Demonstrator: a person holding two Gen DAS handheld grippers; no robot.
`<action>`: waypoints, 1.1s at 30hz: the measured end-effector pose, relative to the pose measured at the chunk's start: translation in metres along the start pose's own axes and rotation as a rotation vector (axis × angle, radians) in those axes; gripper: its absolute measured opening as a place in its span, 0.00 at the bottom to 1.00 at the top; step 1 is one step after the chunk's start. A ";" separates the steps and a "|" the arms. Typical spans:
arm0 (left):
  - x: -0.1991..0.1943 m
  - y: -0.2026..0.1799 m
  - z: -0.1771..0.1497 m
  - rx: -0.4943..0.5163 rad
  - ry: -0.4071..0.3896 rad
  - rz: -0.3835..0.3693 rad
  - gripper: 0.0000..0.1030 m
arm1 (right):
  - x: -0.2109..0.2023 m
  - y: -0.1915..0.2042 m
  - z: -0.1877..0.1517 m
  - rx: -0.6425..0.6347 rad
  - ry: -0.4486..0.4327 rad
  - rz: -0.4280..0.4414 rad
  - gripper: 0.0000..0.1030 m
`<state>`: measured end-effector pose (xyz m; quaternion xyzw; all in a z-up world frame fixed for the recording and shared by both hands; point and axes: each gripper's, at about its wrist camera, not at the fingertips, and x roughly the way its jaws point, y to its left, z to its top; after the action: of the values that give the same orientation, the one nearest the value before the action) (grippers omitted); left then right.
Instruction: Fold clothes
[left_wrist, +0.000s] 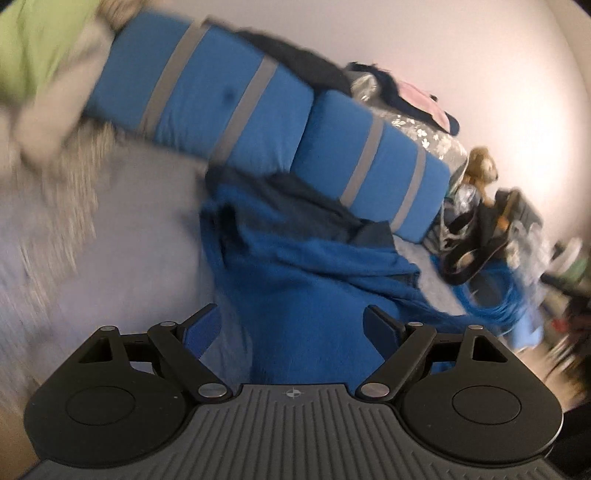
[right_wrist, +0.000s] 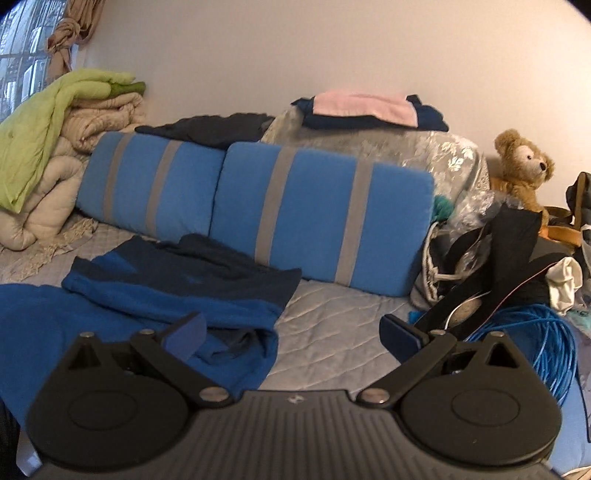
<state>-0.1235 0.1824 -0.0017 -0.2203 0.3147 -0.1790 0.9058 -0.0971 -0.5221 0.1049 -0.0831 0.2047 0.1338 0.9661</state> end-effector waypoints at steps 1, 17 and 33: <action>0.002 0.009 -0.003 -0.049 0.002 -0.029 0.81 | 0.003 0.002 -0.001 -0.003 0.004 0.003 1.00; 0.030 0.070 -0.037 -0.475 0.029 -0.325 0.26 | 0.030 0.027 -0.006 -0.008 0.050 0.065 1.00; 0.013 0.017 -0.019 -0.216 -0.005 -0.075 0.22 | 0.051 0.015 -0.059 0.211 0.352 0.060 1.00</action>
<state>-0.1233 0.1851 -0.0296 -0.3287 0.3212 -0.1774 0.8702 -0.0787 -0.5091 0.0294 0.0024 0.3856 0.1237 0.9143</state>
